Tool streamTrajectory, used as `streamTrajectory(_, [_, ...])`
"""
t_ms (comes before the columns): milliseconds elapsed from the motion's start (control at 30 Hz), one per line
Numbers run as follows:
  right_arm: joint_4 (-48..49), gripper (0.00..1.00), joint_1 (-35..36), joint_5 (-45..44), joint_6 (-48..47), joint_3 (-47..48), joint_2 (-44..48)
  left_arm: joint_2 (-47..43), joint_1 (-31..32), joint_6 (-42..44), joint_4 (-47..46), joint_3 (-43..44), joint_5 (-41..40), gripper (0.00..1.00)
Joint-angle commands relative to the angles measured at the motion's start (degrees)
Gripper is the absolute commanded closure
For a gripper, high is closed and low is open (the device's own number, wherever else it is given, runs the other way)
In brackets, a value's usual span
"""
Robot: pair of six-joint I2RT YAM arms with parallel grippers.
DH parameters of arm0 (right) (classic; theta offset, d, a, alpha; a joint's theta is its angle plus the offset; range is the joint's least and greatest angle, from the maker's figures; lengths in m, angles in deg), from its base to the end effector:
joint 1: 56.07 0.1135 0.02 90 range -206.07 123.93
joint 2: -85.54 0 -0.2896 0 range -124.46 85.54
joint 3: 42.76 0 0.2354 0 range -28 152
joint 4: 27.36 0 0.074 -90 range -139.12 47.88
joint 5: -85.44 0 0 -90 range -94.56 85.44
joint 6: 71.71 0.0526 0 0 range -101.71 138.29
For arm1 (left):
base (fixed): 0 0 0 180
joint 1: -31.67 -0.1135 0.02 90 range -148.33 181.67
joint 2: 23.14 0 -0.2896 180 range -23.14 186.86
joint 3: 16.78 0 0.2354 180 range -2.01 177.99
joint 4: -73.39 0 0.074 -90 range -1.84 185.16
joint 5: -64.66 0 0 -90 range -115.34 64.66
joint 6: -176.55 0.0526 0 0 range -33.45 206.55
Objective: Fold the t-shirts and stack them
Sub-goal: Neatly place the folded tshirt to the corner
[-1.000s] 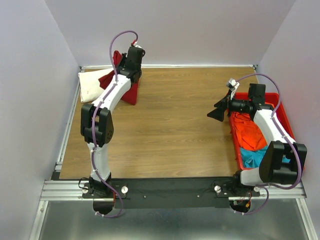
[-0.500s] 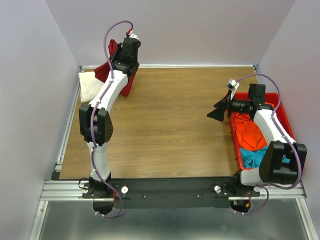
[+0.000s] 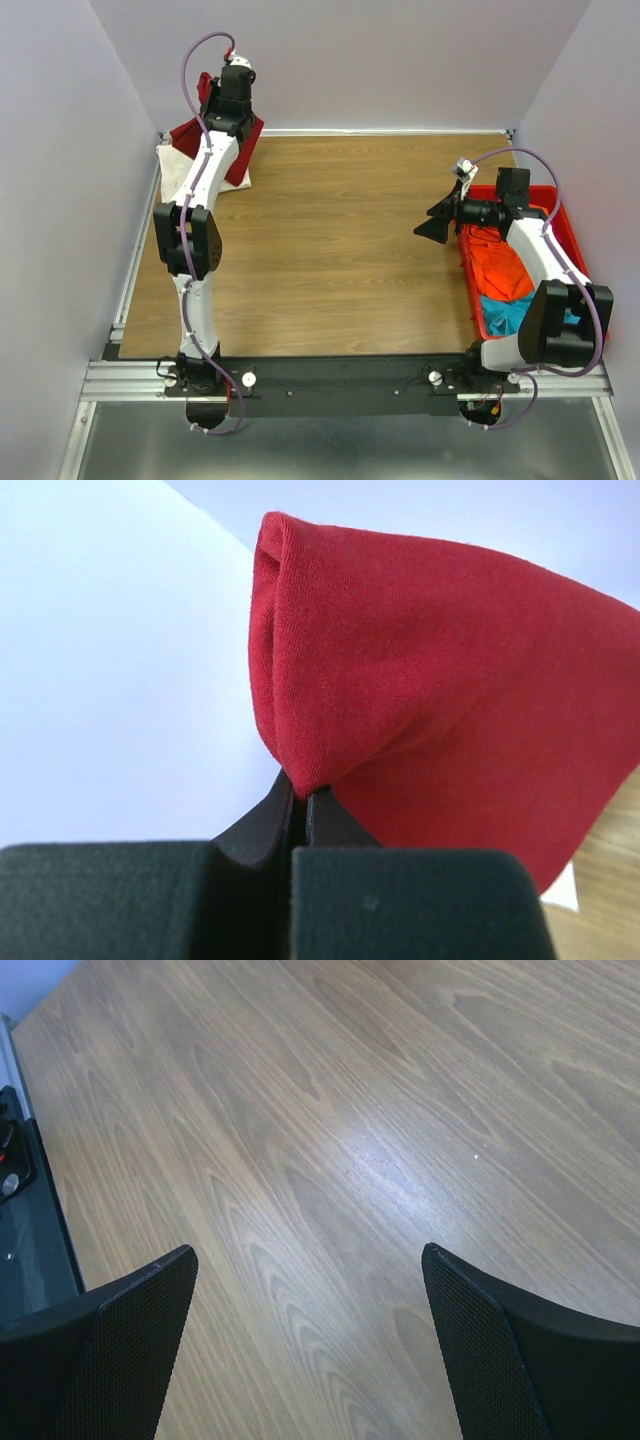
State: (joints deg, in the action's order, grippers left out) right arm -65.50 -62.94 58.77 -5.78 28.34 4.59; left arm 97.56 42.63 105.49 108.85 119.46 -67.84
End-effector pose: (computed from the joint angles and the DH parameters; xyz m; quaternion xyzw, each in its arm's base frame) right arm 0.2754 0.0142 0.2867 -0.3049 0.7575 0.3909 0.4248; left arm 0.4983 -0.0603 0.3872 -0.0042 0.7909 0.3333 0.5132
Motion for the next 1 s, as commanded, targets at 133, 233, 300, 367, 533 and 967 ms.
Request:
streamTrajectory(133, [-1.5,0.01,-0.4,1.8,-0.5,0.4,-0.8,6.8,-5.8,-6.0,0.1,2.7,6.5,1.00])
streamTrajectory(233, [-1.5,0.01,-0.4,2.0,-0.7,0.4,-1.2,7.6,-8.0,-7.5,-0.1,2.7,8.0,1.00])
streamTrajectory(300, [-1.5,0.01,-0.5,2.0,-0.7,0.4,-1.4,7.7,-9.2,-8.8,-0.3,2.5,9.4,1.00])
streamTrajectory(367, [-1.6,0.01,-0.4,2.0,-0.7,0.5,-1.8,7.9,-10.4,-9.8,-0.5,2.1,10.8,1.00])
streamTrajectory(533, [-1.8,0.01,-0.5,1.9,-0.9,0.4,-2.0,9.7,-13.5,-11.6,0.3,1.6,13.1,1.00])
streamTrajectory(967, [-2.3,0.01,-0.5,1.9,-1.5,0.5,-2.3,14.0,-18.4,-14.8,2.5,3.5,15.8,1.00])
